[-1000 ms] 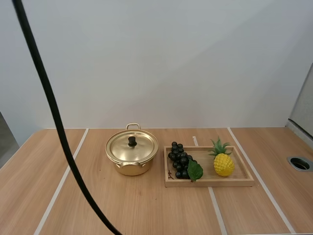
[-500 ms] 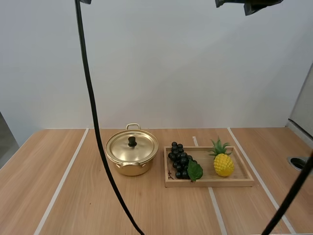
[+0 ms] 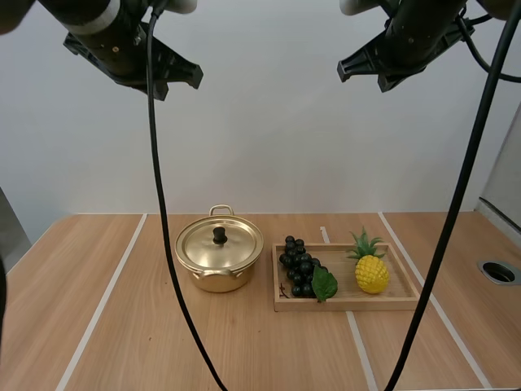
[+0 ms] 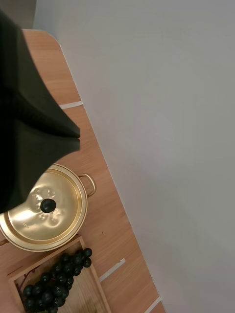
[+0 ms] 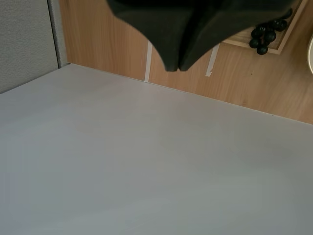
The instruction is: Open the pot, put the pineapple inside, and close it
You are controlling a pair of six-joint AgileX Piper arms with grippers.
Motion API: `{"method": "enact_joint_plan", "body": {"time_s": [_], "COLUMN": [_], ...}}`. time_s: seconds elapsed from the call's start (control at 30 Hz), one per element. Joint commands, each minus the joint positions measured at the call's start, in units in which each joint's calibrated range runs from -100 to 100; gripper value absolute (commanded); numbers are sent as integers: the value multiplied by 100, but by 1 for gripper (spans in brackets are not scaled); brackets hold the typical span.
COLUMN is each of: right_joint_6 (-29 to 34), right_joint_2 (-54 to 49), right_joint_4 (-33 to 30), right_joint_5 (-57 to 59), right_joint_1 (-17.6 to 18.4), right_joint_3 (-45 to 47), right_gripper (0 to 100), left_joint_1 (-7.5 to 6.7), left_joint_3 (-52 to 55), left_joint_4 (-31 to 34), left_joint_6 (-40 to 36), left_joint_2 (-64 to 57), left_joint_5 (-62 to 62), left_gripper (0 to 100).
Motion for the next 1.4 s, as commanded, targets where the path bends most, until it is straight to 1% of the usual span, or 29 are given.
{"method": "enact_joint_plan", "body": {"time_s": [0.0,0.13,0.27,0.4,0.47,0.57,0.63,0.73,0.8,0.83,0.87,0.9,1.13,1.3,1.37], "right_joint_6": [-82,-115,-153,-153,-153,-153,-153,-153,-153,-153,-165,-197,-249,-249,-249], "right_joint_2": [-57,-57,-57,-57,-57,-57,-57,-57,-57,-57,-57,-57,-57,-57,-57], "right_joint_4": [-26,-26,-26,-26,-26,-26,-26,-26,-26,-26,-26,-26,-26,-26,-26], "right_joint_5": [0,0,0,-60,-269,-386,-386,-442,-480,-504,-505,-505,-521,-518,-540], "right_joint_1": [-23,-23,-23,-23,-23,-23,-23,-23,-23,-23,-23,-23,-23,-23,-23], "right_joint_3": [823,1596,2266,2714,2886,3027,3061,3062,3062,3062,3062,3062,3062,3062,3062], "right_gripper": [0,0,0,0,0,0,0,0,0,0,0,0,0,0,0], "left_joint_1": [10,10,10,10,10,10,10,10,10,10,10,10,10,10,-17], "left_joint_3": [616,1120,1494,1738,1813,1869,1886,1886,1900,1928,1959,2026,2440,2441,2456], "left_joint_4": [-253,-308,-497,-876,-1114,-1297,-1297,-1371,-1485,-1537,-1565,-1573,-1586,-1781,-1819], "left_joint_6": [140,282,486,707,803,877,947,966,980,1006,1046,1065,1203,1298,1311], "left_joint_2": [310,602,861,1015,1081,1164,1240,1374,1485,1543,1602,1649,2025,2282,2377], "left_joint_5": [0,0,0,0,0,0,0,0,0,0,0,0,0,0,0], "left_gripper": [0,0,0,0,2,14,28,54,68,73,76,77,77,77,77]}}
